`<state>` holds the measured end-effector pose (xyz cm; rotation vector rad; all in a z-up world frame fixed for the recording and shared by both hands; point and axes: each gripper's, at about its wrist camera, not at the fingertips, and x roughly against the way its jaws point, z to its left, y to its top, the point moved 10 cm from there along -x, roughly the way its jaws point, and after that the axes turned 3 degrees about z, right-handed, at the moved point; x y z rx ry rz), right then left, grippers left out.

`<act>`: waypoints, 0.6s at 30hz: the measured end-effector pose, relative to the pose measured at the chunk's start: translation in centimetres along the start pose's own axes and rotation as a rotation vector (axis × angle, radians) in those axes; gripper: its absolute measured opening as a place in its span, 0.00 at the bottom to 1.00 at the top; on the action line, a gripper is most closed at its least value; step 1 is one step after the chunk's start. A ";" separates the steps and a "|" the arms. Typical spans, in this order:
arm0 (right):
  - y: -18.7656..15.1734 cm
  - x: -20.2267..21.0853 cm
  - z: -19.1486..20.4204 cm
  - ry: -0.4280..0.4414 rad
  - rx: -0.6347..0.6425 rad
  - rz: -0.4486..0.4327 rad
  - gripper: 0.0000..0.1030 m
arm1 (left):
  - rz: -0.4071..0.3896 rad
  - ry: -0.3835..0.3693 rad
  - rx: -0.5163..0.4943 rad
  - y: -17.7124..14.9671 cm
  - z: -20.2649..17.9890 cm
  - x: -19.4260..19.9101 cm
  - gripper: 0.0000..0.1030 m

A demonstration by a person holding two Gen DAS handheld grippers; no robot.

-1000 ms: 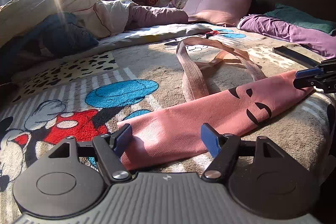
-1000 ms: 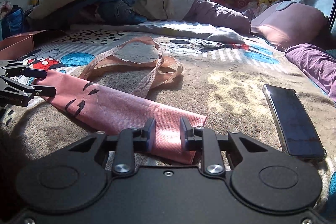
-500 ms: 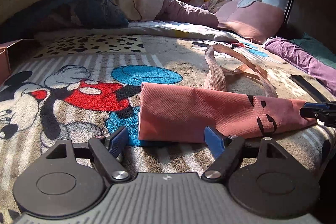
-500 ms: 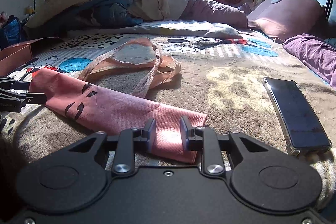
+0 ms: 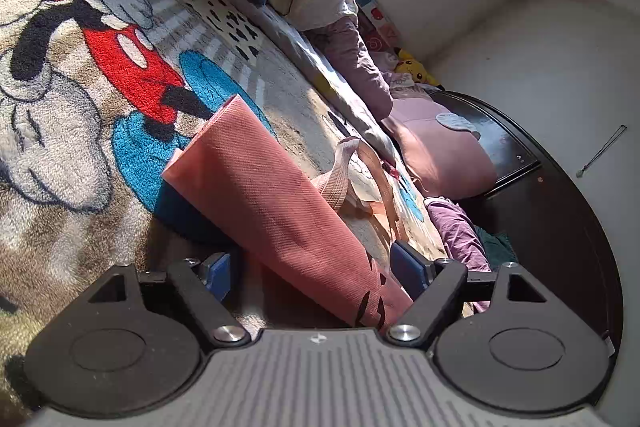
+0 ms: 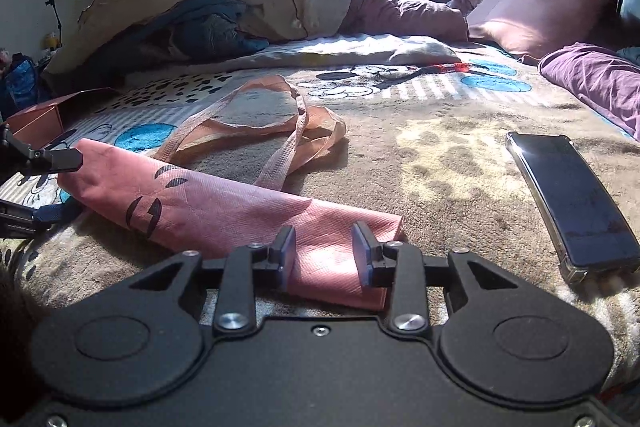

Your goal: Fold shopping bag

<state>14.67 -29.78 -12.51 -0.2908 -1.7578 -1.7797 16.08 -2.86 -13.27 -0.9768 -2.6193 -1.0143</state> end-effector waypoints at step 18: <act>0.9 -2.1 7.3 0.170 0.133 0.018 0.40 | -0.105 0.123 -0.105 3.7 1.7 0.9 0.28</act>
